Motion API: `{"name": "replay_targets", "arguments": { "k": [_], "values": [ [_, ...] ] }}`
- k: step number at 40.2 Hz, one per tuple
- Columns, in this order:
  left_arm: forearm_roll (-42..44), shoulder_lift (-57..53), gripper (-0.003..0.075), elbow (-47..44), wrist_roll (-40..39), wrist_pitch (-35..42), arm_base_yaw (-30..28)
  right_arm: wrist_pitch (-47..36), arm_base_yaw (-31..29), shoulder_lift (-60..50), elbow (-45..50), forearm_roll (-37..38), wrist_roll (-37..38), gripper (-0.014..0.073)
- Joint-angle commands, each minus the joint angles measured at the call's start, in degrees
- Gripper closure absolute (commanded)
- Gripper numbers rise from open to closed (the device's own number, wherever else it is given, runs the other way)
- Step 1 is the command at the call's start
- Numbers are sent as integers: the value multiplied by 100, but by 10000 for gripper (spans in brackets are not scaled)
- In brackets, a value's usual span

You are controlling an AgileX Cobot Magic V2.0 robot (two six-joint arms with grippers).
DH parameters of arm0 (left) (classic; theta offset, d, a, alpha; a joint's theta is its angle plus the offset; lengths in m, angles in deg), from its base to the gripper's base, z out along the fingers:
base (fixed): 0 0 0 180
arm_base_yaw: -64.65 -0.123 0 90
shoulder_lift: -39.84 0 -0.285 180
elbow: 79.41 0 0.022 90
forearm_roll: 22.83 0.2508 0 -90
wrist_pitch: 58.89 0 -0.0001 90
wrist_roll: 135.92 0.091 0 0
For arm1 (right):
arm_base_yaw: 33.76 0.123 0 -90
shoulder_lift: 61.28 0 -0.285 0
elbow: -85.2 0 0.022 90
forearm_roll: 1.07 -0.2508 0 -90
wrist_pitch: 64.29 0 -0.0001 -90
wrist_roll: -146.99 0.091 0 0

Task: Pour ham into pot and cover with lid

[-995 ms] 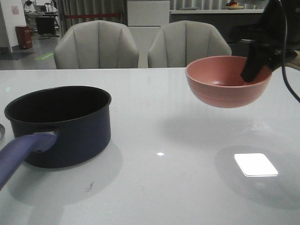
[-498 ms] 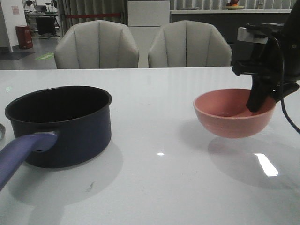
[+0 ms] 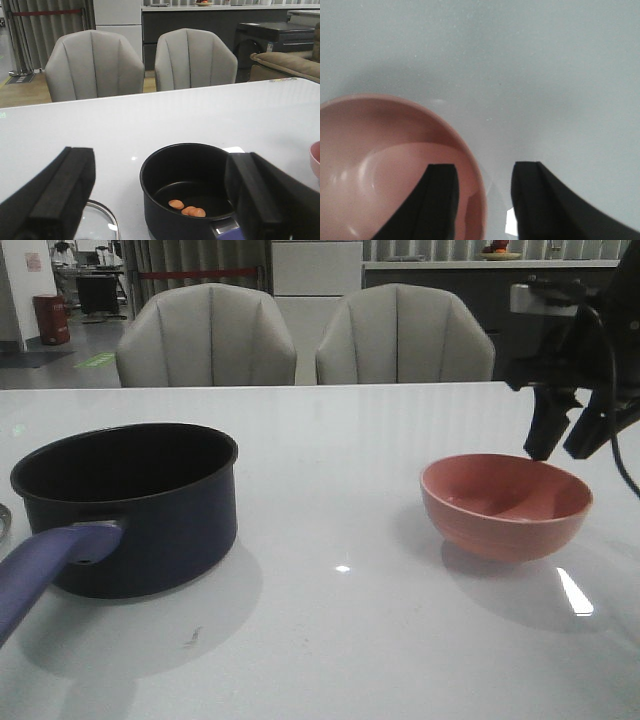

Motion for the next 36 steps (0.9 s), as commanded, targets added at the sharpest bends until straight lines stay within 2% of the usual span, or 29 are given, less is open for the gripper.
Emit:
{"name": "replay_targets", "arguments": {
  "k": [1, 12, 24, 36],
  "values": [
    [-32, 40, 150, 175, -11, 469, 34, -156, -20, -780, -184, 204, -121, 209],
    [-32, 40, 150, 175, -11, 469, 34, -840, 1, -2483, 447, 163, -331, 212],
    [-32, 40, 150, 175, -11, 481, 34, -2597, 331, -4589, 2248, 9, -331, 212],
    [-32, 40, 150, 175, -11, 481, 34, -3335, 800, -6771, 3943, -9, -314, 213]
  ]
}}
